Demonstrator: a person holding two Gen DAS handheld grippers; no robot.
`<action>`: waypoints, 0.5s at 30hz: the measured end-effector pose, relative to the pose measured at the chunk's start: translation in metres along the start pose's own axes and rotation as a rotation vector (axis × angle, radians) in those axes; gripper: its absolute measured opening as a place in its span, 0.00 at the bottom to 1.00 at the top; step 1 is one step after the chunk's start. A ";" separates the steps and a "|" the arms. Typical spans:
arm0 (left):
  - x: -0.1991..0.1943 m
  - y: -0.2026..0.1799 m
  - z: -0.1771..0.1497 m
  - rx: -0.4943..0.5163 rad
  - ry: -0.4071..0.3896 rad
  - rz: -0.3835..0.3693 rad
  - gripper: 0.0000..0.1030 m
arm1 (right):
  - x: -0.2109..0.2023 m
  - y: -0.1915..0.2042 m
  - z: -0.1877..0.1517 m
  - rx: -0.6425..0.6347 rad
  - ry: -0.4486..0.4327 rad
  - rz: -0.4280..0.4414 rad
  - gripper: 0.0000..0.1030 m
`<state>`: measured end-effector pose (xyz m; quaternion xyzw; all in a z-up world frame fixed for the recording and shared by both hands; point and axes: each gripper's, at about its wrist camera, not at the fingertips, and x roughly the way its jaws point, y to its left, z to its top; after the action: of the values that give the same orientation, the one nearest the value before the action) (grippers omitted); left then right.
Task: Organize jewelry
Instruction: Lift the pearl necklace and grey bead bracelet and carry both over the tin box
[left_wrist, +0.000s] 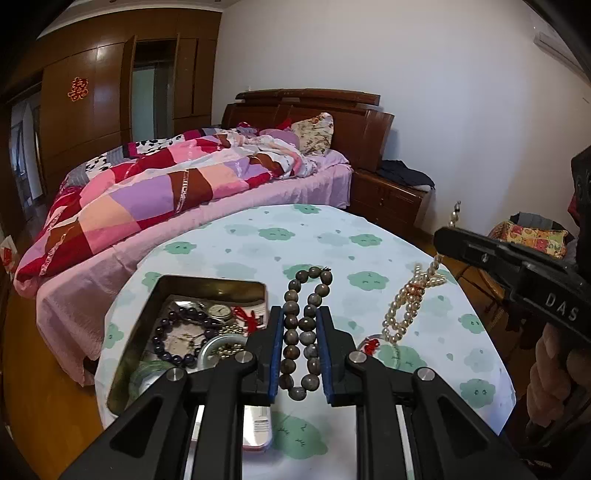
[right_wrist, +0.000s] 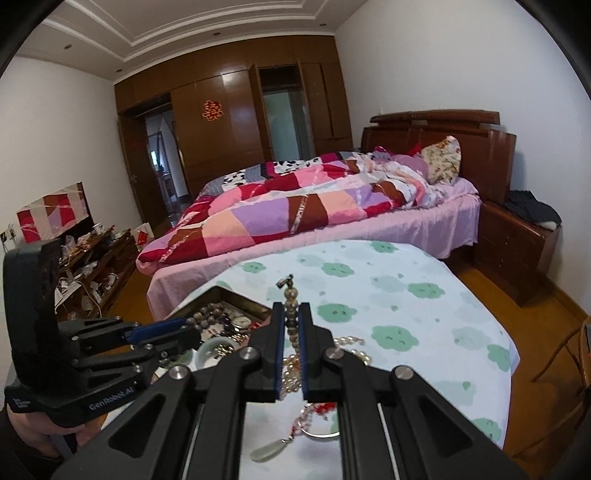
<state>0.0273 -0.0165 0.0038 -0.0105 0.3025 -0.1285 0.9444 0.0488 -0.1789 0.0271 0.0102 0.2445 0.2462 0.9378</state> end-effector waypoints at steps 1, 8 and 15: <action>-0.001 0.002 0.000 -0.004 -0.002 0.003 0.17 | 0.001 0.002 0.002 -0.003 0.000 0.007 0.08; -0.006 0.016 -0.002 -0.027 -0.010 0.028 0.17 | 0.010 0.023 0.014 -0.029 0.006 0.058 0.08; -0.010 0.034 -0.004 -0.058 -0.019 0.050 0.17 | 0.021 0.047 0.019 -0.077 0.023 0.088 0.08</action>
<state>0.0253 0.0191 0.0023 -0.0316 0.2975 -0.0958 0.9494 0.0522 -0.1256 0.0407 -0.0180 0.2448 0.2965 0.9230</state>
